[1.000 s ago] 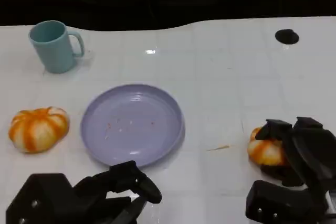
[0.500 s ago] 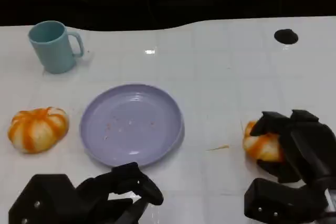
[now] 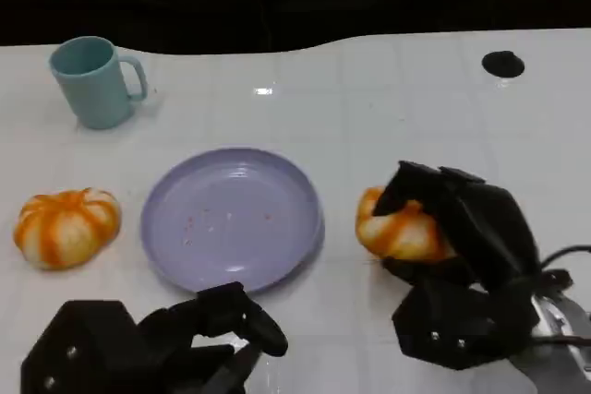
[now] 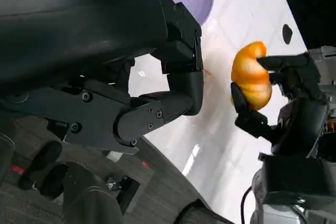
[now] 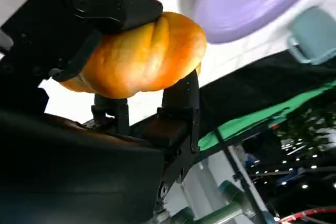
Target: Grasp the bread from the table and place it into the plate.
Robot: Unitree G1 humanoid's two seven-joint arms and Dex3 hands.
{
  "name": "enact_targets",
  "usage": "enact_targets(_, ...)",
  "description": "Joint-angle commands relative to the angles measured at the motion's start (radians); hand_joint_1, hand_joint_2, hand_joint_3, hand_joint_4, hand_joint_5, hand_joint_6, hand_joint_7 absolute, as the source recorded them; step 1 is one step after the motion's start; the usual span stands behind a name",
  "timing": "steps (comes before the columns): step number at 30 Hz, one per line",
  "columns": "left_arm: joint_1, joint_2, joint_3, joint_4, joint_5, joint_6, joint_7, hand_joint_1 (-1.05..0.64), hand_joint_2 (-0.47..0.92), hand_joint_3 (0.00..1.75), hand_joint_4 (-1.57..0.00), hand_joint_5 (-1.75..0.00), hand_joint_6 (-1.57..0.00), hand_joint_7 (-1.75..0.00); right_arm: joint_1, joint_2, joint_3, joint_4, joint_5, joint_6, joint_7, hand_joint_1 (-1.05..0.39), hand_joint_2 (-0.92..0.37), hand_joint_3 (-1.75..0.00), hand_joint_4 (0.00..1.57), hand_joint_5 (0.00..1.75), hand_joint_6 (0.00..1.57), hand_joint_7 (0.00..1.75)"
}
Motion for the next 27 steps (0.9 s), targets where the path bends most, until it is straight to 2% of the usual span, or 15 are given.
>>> enact_targets(1,-0.004,0.002,-0.002,0.01,0.014,-0.004,0.016,-0.38,0.92,0.56,-0.67,-1.75,-0.53,-1.53,-0.05,0.03,0.01,0.005,0.022,-0.005,0.042,-0.11,-0.36,-1.28,0.92,1.75,0.7,1.74)
enact_targets(6,-0.004,0.007,-0.011,0.011,0.021,-0.019,0.007,-0.39,0.92,0.57,-0.67,-1.75,-0.52,-1.54,-0.099,0.088,0.052,0.056,0.01,-0.021,0.046,-0.13,-0.31,-1.33,0.93,1.75,0.71,1.74)
enact_targets(10,-0.001,-0.002,-0.017,0.013,0.012,-0.016,0.008,-0.39,0.92,0.56,-0.68,-1.75,-0.53,-1.54,-0.15,0.145,0.077,0.148,0.006,-0.037,0.02,-0.14,-0.32,-1.34,0.94,1.75,0.71,1.74)
enact_targets(14,0.007,-0.005,-0.022,0.006,0.009,-0.015,0.007,-0.39,0.92,0.56,-0.69,-1.75,-0.53,-1.53,-0.221,0.205,0.096,0.252,-0.003,-0.05,-0.018,-0.14,-0.35,-1.28,0.92,1.75,0.73,1.64)
enact_targets(19,0.016,-0.008,-0.039,-0.016,0.019,-0.001,0.017,-0.38,0.91,0.57,-0.69,-1.75,-0.54,-1.53,-0.313,0.266,0.106,0.383,0.006,-0.071,-0.051,-0.15,-0.41,-1.25,0.91,1.75,0.67,1.74)
enact_targets(27,0.021,-0.014,-0.059,-0.033,0.02,0.013,0.031,-0.37,0.88,0.64,-0.68,-1.75,-0.54,-1.54,-0.435,0.346,0.103,0.581,0.03,-0.051,-0.059,-0.15,-0.43,-1.21,0.87,1.75,0.63,1.74)
